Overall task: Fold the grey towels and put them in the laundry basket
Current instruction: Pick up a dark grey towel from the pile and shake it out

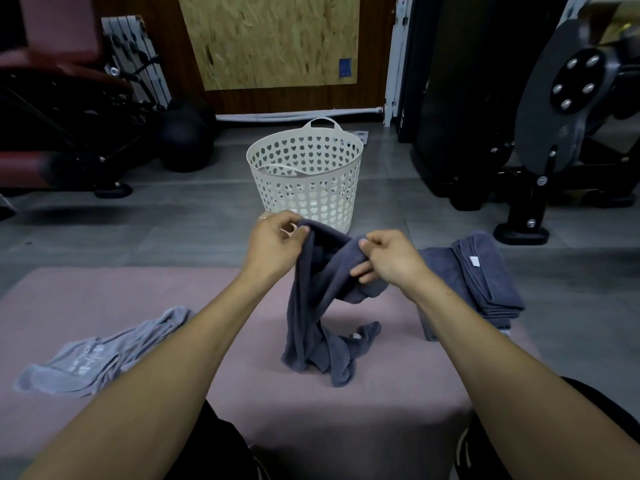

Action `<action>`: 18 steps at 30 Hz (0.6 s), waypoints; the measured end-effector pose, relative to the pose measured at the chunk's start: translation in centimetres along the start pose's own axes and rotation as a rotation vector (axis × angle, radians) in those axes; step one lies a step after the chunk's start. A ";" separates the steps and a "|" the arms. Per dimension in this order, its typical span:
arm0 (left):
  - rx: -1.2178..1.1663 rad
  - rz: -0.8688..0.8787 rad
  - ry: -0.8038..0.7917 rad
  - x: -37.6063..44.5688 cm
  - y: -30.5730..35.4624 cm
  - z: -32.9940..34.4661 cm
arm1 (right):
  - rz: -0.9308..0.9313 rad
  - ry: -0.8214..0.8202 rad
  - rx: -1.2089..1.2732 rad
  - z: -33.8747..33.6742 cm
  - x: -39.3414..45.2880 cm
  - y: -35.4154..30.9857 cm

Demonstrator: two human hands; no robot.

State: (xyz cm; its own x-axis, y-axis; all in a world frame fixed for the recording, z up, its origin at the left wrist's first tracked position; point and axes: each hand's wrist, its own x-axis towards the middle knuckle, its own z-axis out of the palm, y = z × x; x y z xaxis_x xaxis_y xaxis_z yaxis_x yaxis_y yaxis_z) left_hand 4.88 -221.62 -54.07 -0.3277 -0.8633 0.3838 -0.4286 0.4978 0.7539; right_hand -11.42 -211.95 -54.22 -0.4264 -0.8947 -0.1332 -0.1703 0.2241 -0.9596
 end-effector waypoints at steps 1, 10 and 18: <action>0.034 -0.017 0.057 0.2 -0.1 -0.4 | 0.000 0.060 -0.073 -0.3 0.0 0.1; -0.222 -0.383 -0.005 1.5 2.0 -3.9 | 0.067 0.264 0.208 -5.3 -2.5 -3.0; -0.387 -0.202 0.179 5.4 12.4 -10.3 | -0.365 0.446 0.005 -8.0 -6.2 -15.0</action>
State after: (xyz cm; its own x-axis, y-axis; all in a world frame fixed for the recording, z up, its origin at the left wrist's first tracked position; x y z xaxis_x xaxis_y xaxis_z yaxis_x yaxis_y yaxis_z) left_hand 6.51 -221.01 -37.14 -0.1053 -0.9574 0.2690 -0.1125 0.2803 0.9533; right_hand -13.32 -206.70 -36.97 -0.6744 -0.6637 0.3235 -0.3730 -0.0719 -0.9251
